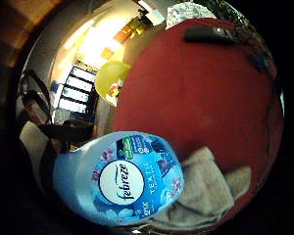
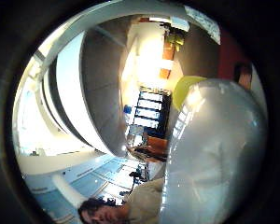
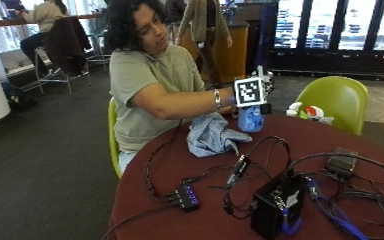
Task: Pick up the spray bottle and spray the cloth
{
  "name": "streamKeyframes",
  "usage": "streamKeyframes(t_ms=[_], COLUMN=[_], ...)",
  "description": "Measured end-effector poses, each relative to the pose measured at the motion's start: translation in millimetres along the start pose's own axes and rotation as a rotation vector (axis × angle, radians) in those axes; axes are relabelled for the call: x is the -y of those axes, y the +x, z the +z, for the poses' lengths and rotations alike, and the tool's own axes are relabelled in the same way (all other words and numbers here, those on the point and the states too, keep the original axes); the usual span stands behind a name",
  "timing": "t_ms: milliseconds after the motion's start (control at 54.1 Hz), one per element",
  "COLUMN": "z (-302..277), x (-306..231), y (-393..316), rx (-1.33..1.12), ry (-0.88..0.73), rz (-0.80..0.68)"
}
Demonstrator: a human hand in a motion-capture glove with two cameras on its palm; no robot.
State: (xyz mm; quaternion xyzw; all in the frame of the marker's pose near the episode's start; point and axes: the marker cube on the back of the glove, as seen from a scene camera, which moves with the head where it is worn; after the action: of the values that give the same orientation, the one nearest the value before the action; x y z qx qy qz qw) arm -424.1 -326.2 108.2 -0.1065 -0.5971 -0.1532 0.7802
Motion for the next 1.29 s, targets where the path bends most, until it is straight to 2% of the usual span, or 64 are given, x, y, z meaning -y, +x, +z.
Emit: streamKeyframes(t_ms=[92,185,296,462,887,1017,1091,1165,1294], z=[20.0,32.4,42.1,45.7,43.9,38.6,22.8,5.7,-23.4], x=[-0.9,-24.4,-34.5,-14.6,-18.4,-25.3,-26.5,-33.5,-44.9], y=[15.3,29.9,41.6,27.1,28.4,29.7,24.8,22.3,11.4], rx=[0.044,0.021,-0.046,0.115,0.126,-0.039,-0.201,-0.372,-0.526], ry=[-0.001,-0.186,-0.267,-0.05,-0.003,-0.043,-0.008,-0.044,-0.079], rz=[-0.029,-0.077,-0.13,-0.149,-0.142,-0.094,-0.085,-0.096,-0.061])
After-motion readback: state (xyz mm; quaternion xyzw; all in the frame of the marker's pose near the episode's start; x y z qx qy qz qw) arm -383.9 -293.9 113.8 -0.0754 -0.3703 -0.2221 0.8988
